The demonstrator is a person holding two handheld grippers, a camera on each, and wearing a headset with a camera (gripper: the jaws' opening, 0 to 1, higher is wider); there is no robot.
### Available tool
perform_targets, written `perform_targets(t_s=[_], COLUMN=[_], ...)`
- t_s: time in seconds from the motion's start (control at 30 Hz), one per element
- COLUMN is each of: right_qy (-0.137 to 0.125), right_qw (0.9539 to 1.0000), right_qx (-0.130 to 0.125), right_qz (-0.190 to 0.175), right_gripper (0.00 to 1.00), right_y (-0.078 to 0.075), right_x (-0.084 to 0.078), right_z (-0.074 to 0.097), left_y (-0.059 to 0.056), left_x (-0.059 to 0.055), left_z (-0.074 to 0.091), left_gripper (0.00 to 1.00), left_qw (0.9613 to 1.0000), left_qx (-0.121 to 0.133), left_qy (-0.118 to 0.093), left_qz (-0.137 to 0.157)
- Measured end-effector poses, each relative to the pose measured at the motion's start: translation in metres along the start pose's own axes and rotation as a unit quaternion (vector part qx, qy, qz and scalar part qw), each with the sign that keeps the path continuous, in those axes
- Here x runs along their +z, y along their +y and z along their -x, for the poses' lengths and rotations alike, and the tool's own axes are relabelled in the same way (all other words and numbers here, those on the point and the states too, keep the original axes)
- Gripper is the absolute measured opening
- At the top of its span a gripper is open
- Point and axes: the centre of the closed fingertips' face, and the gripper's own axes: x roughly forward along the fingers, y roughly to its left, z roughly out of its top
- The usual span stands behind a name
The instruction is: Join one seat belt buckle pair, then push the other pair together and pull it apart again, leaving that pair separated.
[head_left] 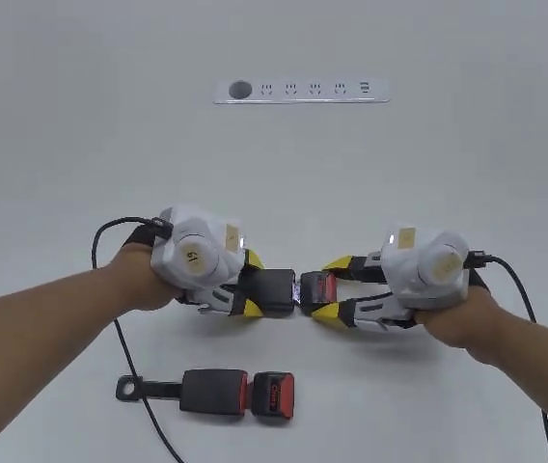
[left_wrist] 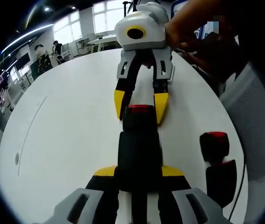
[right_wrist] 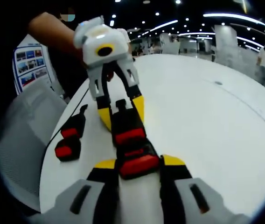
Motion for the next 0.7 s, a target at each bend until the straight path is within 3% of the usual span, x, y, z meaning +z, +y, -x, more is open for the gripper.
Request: perform_targets(t_s=[0.7], right_qy=[0.025], right_qw=[0.9993], right_qx=[-0.029], right_qz=[-0.003], right_gripper=[0.34], right_y=[-0.0006], right_x=[0.0019], right_z=[-0.0031], left_y=[0.0018], left_x=[0.0003], left_z=[0.0005], left_gripper=[0.33], left_qw=[1.0], left_qx=[0.001], left_qy=[0.003], left_qz=[0.007])
